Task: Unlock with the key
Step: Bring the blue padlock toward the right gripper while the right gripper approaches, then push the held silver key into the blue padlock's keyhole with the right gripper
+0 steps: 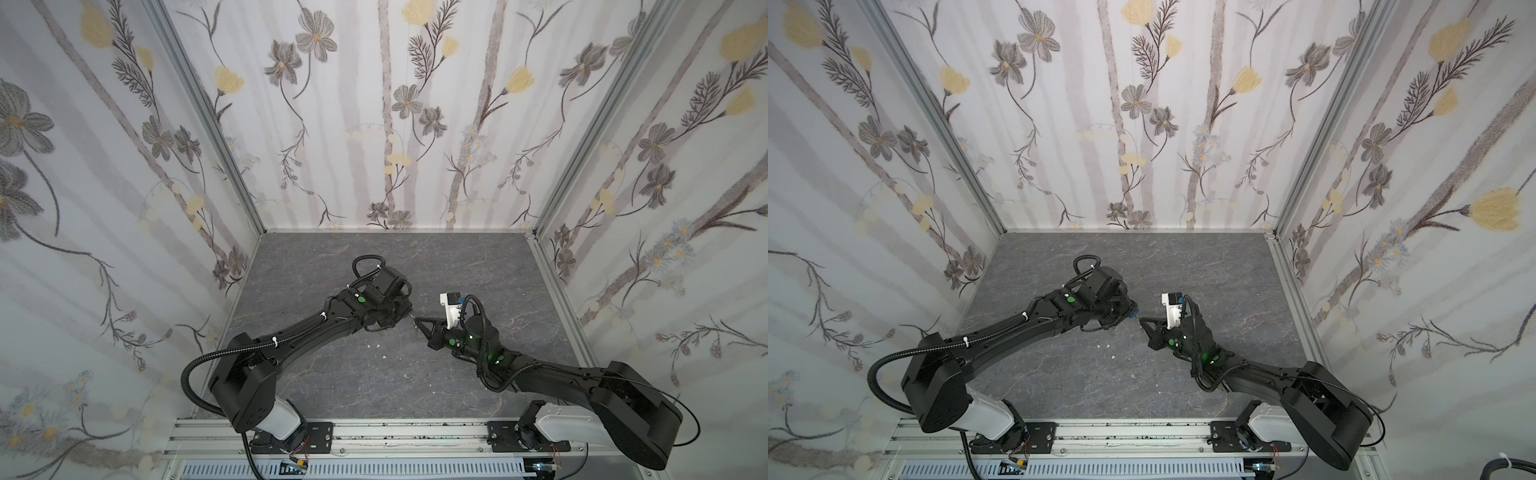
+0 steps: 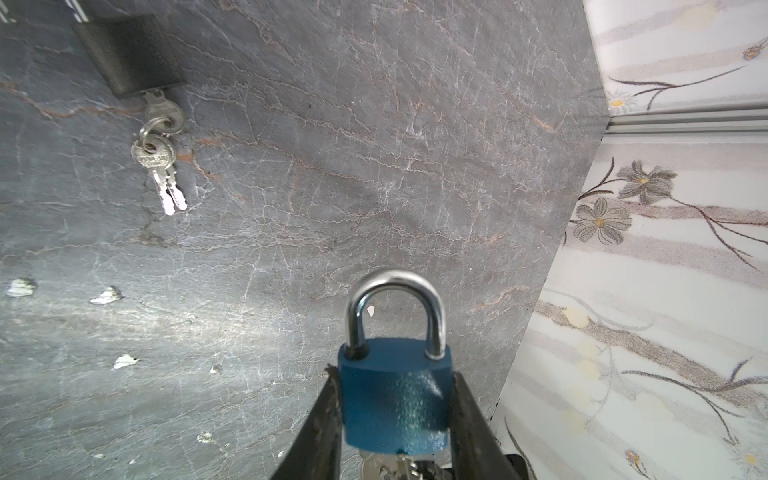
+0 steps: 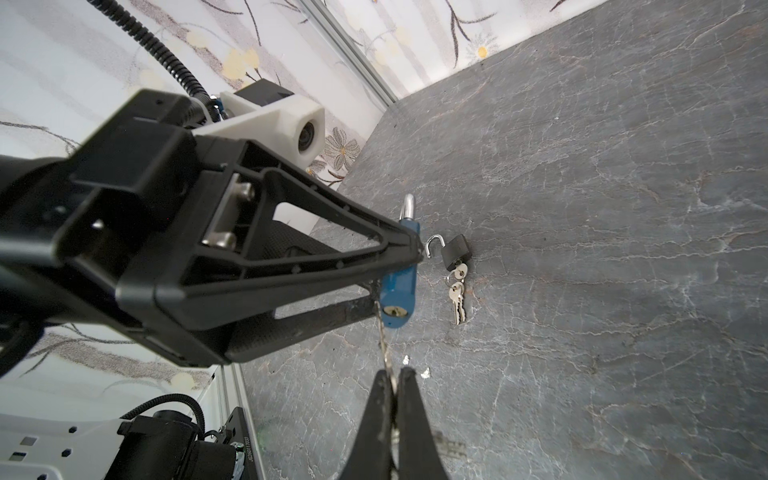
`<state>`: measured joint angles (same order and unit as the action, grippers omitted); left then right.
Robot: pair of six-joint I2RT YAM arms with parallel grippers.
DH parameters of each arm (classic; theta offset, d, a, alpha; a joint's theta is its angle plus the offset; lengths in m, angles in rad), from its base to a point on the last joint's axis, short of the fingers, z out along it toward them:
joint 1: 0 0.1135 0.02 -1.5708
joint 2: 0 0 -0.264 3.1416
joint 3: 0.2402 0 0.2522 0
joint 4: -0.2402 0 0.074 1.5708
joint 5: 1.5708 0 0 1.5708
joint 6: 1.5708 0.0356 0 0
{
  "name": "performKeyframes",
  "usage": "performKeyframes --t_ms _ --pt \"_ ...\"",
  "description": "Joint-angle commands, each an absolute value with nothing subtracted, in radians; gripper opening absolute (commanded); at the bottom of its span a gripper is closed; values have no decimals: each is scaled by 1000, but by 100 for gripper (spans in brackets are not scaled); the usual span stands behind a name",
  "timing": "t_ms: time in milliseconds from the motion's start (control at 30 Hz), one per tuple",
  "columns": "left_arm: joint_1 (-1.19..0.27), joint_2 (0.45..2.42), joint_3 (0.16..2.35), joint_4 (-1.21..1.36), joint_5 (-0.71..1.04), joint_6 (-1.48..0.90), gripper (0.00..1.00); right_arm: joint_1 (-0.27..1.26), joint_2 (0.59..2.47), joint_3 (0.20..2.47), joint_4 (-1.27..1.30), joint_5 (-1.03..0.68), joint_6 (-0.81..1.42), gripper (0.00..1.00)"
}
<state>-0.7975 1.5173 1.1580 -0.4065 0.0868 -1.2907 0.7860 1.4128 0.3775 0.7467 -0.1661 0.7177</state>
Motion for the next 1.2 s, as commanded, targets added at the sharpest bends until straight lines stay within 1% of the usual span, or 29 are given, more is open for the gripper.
performKeyframes --t_ms 0,867,1167 --pt "-796 1504 1156 -361 92 -1309 16 785 1419 375 769 -135 732 0" --pt "-793 1470 1128 -336 68 -1320 16 785 1396 352 779 -139 744 0" --pt "-792 1470 1119 -325 66 -1323 16 792 1335 310 784 -136 776 0"
